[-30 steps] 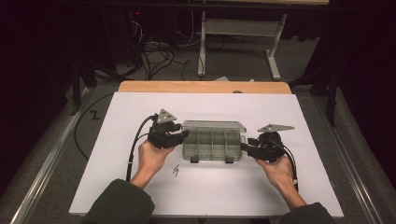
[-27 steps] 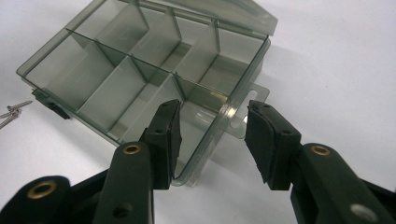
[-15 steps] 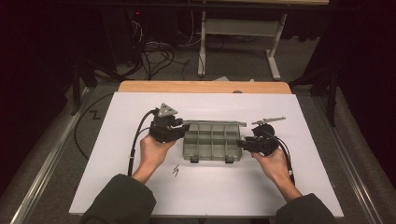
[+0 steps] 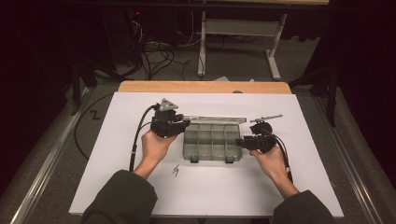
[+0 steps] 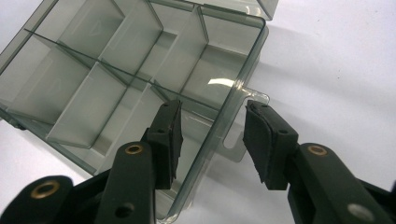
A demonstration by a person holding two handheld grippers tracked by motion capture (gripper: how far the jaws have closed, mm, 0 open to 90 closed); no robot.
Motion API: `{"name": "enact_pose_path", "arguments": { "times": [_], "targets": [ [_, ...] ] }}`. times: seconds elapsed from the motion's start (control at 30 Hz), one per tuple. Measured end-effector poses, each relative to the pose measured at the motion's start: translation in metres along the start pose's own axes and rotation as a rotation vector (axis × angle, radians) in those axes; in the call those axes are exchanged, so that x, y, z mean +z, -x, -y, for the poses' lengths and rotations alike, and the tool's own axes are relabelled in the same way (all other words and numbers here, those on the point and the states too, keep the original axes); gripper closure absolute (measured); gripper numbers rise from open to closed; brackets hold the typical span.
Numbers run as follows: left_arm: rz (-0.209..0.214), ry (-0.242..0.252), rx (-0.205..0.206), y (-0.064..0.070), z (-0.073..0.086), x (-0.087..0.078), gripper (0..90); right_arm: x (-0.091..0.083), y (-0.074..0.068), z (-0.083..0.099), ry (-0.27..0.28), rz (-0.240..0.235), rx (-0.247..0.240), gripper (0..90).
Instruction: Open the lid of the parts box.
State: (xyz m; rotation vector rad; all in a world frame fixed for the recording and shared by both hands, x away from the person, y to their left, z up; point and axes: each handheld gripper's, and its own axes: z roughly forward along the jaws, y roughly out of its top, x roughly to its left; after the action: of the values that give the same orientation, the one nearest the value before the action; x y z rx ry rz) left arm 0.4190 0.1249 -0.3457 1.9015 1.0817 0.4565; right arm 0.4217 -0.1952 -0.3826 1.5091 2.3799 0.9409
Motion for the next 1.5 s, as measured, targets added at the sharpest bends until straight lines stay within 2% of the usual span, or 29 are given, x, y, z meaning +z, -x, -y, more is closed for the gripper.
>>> {"name": "enact_pose_path", "arguments": {
  "times": [0.43,0.77,0.97,1.23,1.5],
  "targets": [
    [-0.007,-0.002,-0.028,-0.01,-0.005,0.012,64.4,0.005,-0.009,-0.004,-0.033,0.011,-0.023,59.5],
    [-0.02,-0.017,-0.039,-0.016,-0.007,0.023,66.9,0.005,-0.009,-0.004,-0.034,0.012,-0.023,59.4],
    [-0.026,-0.032,-0.063,-0.022,-0.005,0.031,72.5,0.005,-0.009,-0.004,-0.035,0.013,-0.025,59.4],
    [-0.041,-0.041,-0.076,-0.026,-0.003,0.039,76.5,0.005,-0.009,-0.004,-0.034,0.014,-0.028,59.4],
    [-0.048,-0.059,-0.107,-0.031,0.001,0.049,79.4,0.006,-0.01,-0.004,-0.033,0.02,-0.037,59.4]
  ]
}}
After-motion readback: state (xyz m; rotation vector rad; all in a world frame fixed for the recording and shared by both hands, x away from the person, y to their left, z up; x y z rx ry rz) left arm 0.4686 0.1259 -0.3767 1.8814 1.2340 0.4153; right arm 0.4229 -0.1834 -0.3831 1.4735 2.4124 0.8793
